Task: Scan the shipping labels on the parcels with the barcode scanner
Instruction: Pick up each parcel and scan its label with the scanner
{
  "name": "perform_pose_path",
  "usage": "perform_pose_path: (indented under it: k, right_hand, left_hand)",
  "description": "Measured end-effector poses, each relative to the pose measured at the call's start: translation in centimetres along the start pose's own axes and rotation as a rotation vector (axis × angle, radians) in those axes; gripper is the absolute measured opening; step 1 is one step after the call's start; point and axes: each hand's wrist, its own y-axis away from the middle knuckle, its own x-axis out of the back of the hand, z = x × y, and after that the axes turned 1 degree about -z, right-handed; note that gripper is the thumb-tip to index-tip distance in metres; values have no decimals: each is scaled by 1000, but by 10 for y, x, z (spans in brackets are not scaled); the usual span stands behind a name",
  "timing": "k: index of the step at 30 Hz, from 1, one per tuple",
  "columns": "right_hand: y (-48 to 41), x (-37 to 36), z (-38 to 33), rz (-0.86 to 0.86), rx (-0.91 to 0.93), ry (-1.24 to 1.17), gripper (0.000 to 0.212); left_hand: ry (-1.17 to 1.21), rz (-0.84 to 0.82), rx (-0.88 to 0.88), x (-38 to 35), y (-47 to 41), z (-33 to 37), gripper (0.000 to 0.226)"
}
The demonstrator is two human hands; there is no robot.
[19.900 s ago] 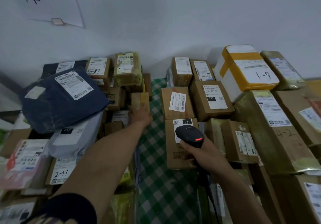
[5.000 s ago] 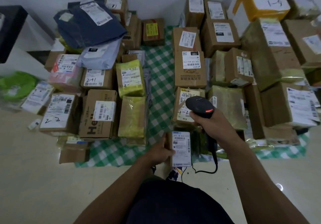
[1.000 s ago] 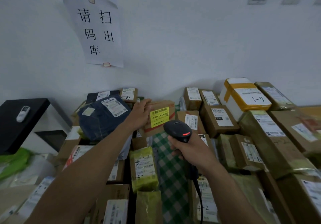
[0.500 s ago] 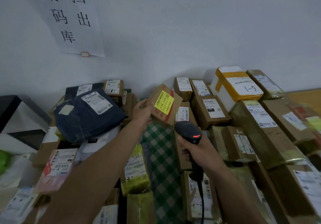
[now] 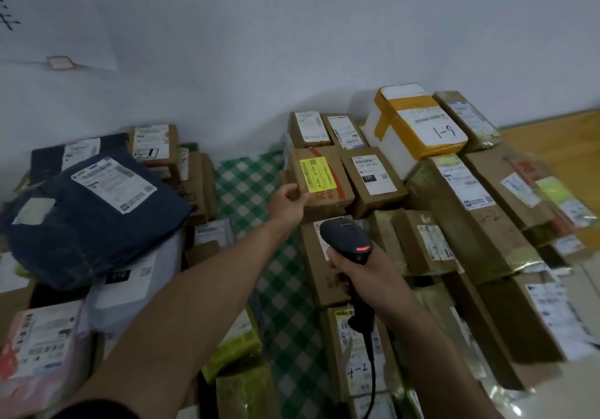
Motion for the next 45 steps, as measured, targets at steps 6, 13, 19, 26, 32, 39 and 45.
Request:
perform_pose_path:
  k: [6, 13, 19, 26, 32, 39, 45]
  right_hand:
    - [23, -6, -4, -50, 63, -36, 5]
    - [66, -12, 6, -169, 107, -57, 17]
    - [108, -12, 32, -279, 154, -71, 22]
    - [142, 2, 76, -360, 170, -127, 22]
    - [161, 12, 120, -365, 157, -131, 25]
    - [169, 29, 143, -385, 164, -119, 30]
    - [169, 37, 157, -339, 178, -107, 38]
  left_hand:
    - [-220, -94, -49, 18, 29, 2, 45]
    - [-357, -6, -209, 59, 131, -3, 40]
    - [-410, 176, -230, 79, 245, -54, 44]
    - [-534, 379, -108, 68, 344, -119, 55]
    - [-755, 303, -58, 42, 384, -151, 61]
    - [-682, 401, -25, 18, 404, -157, 64]
    - [-46, 416, -38, 18, 438, -153, 62]
